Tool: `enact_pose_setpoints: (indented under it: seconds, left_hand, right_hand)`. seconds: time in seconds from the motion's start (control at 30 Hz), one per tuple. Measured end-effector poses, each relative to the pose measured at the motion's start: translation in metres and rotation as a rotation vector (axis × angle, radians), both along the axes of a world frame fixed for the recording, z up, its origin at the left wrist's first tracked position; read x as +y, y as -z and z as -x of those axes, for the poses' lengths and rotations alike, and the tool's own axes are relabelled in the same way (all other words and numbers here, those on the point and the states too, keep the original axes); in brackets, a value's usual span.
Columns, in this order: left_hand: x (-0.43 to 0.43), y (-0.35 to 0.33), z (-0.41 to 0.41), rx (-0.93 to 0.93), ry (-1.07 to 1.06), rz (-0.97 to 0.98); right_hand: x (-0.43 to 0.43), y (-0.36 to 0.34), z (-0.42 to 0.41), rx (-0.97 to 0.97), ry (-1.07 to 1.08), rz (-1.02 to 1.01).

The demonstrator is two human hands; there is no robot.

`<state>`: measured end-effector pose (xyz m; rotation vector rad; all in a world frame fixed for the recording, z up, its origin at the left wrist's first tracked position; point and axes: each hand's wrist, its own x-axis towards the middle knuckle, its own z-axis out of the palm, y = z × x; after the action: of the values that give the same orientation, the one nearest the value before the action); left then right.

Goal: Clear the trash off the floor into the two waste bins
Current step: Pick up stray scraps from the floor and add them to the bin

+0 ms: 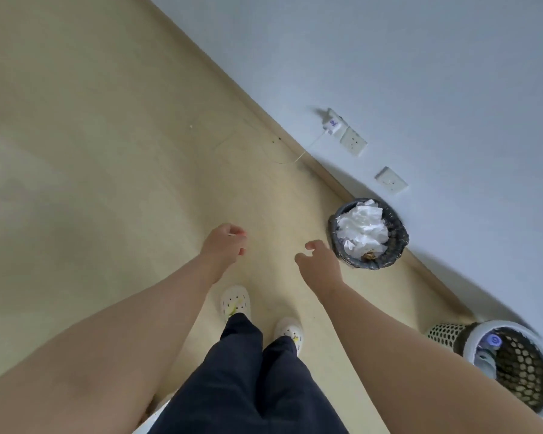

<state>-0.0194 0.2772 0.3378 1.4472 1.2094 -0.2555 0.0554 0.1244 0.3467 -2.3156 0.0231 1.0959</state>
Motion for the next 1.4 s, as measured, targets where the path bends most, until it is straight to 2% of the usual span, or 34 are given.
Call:
enact_pose_setpoints:
  seconds: [0.1,0.33,0.57,0.7,0.87,1.07,1.17,1.33,1.4]
  left_hand:
    - [0.042,0.015,0.038,0.034,-0.144,0.007]
    - [0.081,0.066,0.119,0.153,-0.406,0.032]
    - [0.059,0.115,0.166,0.273,-0.608,0.11]
    - [0.043,0.133,0.169,0.26,-0.779,0.176]
    - [0.033,0.151,0.177,0.267,-0.771,0.145]
    - [0.04,0.2,0.197,0.326,-0.798,0.18]
    - [0.035,0.228,0.203,0.321,-0.724,0.219]
    - [0.012,0.304,0.219,0.294,-0.656,0.249]
    - [-0.004,0.352,0.234,0.317,-0.708,0.298]
  right_hand:
    - [0.062,0.01,0.021,0.042,-0.166,-0.032]
    - [0.136,0.066,0.059,0.165,-0.457,-0.001]
    - [0.146,0.119,0.067,0.251,-0.646,0.084]
    - [0.153,0.142,0.069,0.251,-0.704,0.112]
    - [0.168,0.172,0.087,0.244,-0.82,0.142]
    - [0.171,0.212,0.105,0.277,-0.83,0.152]
    - [0.163,0.234,0.119,0.29,-0.854,0.187]
    - [0.145,0.304,0.156,0.271,-0.881,0.209]
    - [0.123,0.355,0.181,0.276,-0.929,0.259]
